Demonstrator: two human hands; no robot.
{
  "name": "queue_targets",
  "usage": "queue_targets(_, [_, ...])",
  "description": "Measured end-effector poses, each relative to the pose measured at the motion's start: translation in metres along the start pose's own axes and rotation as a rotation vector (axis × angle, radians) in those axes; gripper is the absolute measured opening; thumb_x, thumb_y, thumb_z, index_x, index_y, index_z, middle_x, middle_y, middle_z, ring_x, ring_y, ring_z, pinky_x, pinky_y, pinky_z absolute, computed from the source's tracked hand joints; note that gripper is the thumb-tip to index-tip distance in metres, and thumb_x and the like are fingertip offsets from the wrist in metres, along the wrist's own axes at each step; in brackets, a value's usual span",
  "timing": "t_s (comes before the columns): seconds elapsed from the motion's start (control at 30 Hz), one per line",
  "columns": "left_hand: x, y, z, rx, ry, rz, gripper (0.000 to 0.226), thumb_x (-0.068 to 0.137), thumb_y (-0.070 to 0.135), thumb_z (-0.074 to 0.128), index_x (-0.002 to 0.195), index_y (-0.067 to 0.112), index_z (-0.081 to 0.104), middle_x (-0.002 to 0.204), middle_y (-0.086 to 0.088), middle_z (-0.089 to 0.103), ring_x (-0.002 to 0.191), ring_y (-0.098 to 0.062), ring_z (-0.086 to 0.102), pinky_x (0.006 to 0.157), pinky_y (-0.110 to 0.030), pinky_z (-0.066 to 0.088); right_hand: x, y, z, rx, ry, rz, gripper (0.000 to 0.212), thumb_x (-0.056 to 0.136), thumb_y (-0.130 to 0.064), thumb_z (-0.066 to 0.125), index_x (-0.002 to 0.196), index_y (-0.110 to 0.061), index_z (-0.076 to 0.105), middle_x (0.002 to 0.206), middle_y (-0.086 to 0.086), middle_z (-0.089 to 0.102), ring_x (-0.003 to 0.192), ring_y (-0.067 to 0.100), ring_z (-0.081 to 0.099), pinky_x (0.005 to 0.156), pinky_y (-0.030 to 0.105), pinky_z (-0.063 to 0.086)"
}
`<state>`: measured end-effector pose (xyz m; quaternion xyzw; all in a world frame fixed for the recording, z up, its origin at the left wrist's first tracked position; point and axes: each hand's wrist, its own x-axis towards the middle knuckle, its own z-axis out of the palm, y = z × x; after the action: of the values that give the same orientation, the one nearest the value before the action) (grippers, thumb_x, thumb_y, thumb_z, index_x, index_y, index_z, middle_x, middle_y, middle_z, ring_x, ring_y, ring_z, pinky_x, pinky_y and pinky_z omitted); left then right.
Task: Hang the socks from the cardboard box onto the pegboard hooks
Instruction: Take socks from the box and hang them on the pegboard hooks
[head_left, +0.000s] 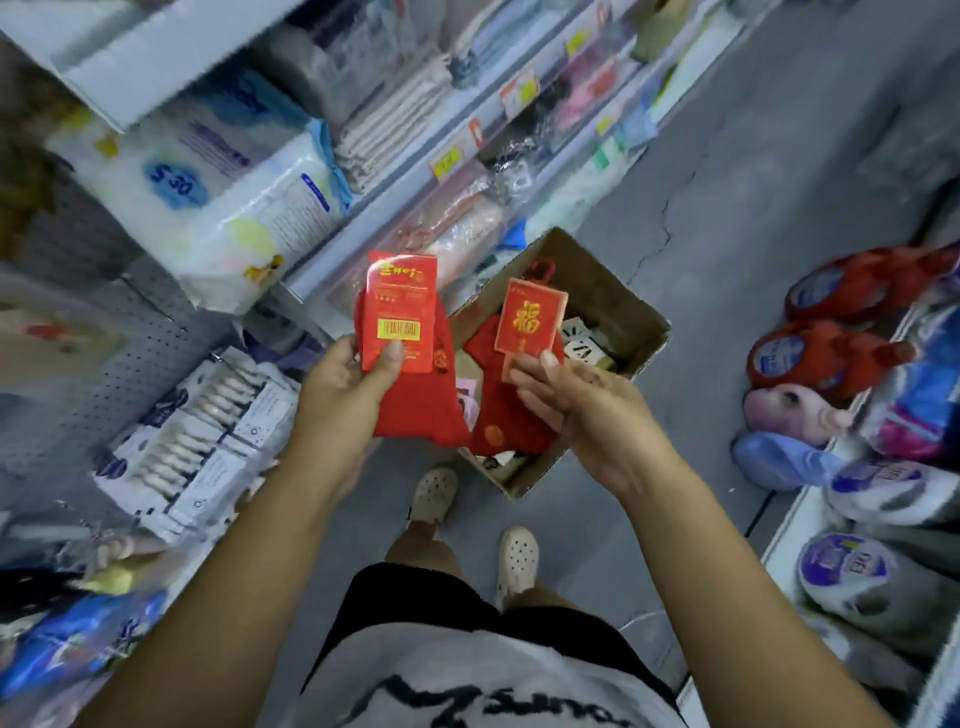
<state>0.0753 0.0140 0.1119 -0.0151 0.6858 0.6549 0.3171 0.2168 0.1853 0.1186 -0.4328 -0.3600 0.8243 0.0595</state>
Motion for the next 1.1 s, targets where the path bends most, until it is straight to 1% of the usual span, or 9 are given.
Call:
queue_targets(0.17, [-0.06,-0.002,0.013,-0.253,0.137,-0.056,0.026,0.098,0.022,0.064,0.123,0.019,0.067,0.103,0.0,0.079,0.091,-0.016,0.076,0.075,-0.036,0.062,-0.034,-0.002,-0.004,-0.377,0.031,-0.125,0.022,0.089,-0.032,0.075,0.084,-0.011,0.074,0.067,0.0,0.07,0.057,0.01,0.06,0.058,0.02,0.052])
queue_targets(0.33, [-0.126,0.008,-0.004,-0.476,0.104,-0.119,0.033,0.1,0.025,0.051,0.124,0.011,0.067,0.117,-0.014,0.075,0.108,-0.029,0.073,0.095,-0.047,0.056,-0.061,0.008,0.005,-0.481,-0.078,-0.196,0.024,0.084,-0.039,0.078,0.084,-0.015,0.079,0.089,0.002,0.079,0.086,0.018,0.075,0.076,0.031,0.058])
queue_targets(0.43, [-0.157,0.014,-0.029,-0.633,0.077,-0.075,0.041,0.098,0.022,0.04,0.114,0.006,0.074,0.121,-0.017,0.073,0.114,-0.032,0.07,0.103,-0.05,0.051,-0.077,0.014,0.023,-0.471,-0.221,-0.125,0.022,0.087,-0.036,0.076,0.079,-0.016,0.075,0.091,0.009,0.078,0.08,0.021,0.073,0.071,0.033,0.056])
queue_targets(0.57, [-0.189,0.02,-0.064,-0.761,0.099,0.028,0.039,0.079,0.022,0.052,0.102,0.007,0.08,0.121,-0.021,0.071,0.105,-0.033,0.072,0.111,-0.06,0.04,-0.093,0.026,0.062,-0.435,-0.36,-0.073,0.021,0.089,-0.031,0.074,0.091,-0.011,0.067,0.087,0.015,0.073,0.074,0.023,0.067,0.069,0.034,0.056])
queue_targets(0.67, [-0.213,0.033,-0.087,-0.793,0.16,0.115,0.033,0.081,0.025,0.054,0.099,0.005,0.073,0.1,-0.018,0.07,0.082,-0.026,0.067,0.1,-0.052,0.047,-0.105,0.039,0.099,-0.479,-0.431,-0.095,0.019,0.089,-0.032,0.073,0.085,-0.014,0.07,0.089,0.016,0.075,0.074,0.023,0.07,0.071,0.035,0.058])
queue_targets(0.77, [-0.232,0.045,-0.118,-0.756,0.256,0.131,0.039,0.093,0.045,0.052,0.093,0.01,0.071,0.088,-0.015,0.065,0.073,-0.024,0.061,0.07,-0.037,0.056,-0.117,0.052,0.137,-0.521,-0.513,-0.117,0.02,0.091,-0.033,0.071,0.083,-0.016,0.073,0.093,0.018,0.077,0.078,0.026,0.072,0.077,0.042,0.059])
queue_targets(0.87, [-0.249,0.048,-0.161,-0.738,0.299,0.114,0.053,0.093,0.064,0.047,0.087,0.018,0.072,0.087,-0.015,0.068,0.076,-0.026,0.066,0.068,-0.034,0.057,-0.127,0.07,0.176,-0.588,-0.569,-0.175,0.024,0.092,-0.039,0.07,0.089,-0.015,0.072,0.093,0.015,0.077,0.08,0.025,0.073,0.073,0.039,0.06])
queue_targets(0.97, [-0.261,0.05,-0.2,-0.691,0.322,0.131,0.041,0.101,0.051,0.045,0.081,0.022,0.066,0.086,-0.008,0.065,0.071,-0.018,0.062,0.064,-0.03,0.052,-0.141,0.092,0.217,-0.619,-0.587,-0.225,0.026,0.091,-0.04,0.071,0.087,-0.014,0.071,0.09,0.014,0.077,0.076,0.023,0.073,0.068,0.036,0.059])
queue_targets(1.1, [-0.271,0.051,-0.254,-0.508,0.414,0.266,0.016,0.1,0.018,0.055,0.1,0.013,0.07,0.085,-0.001,0.076,0.076,-0.012,0.071,0.067,-0.027,0.059,-0.164,0.12,0.268,-0.635,-0.595,-0.254,0.037,0.092,-0.039,0.07,0.097,-0.002,0.07,0.097,0.02,0.076,0.083,0.03,0.072,0.081,0.049,0.059])
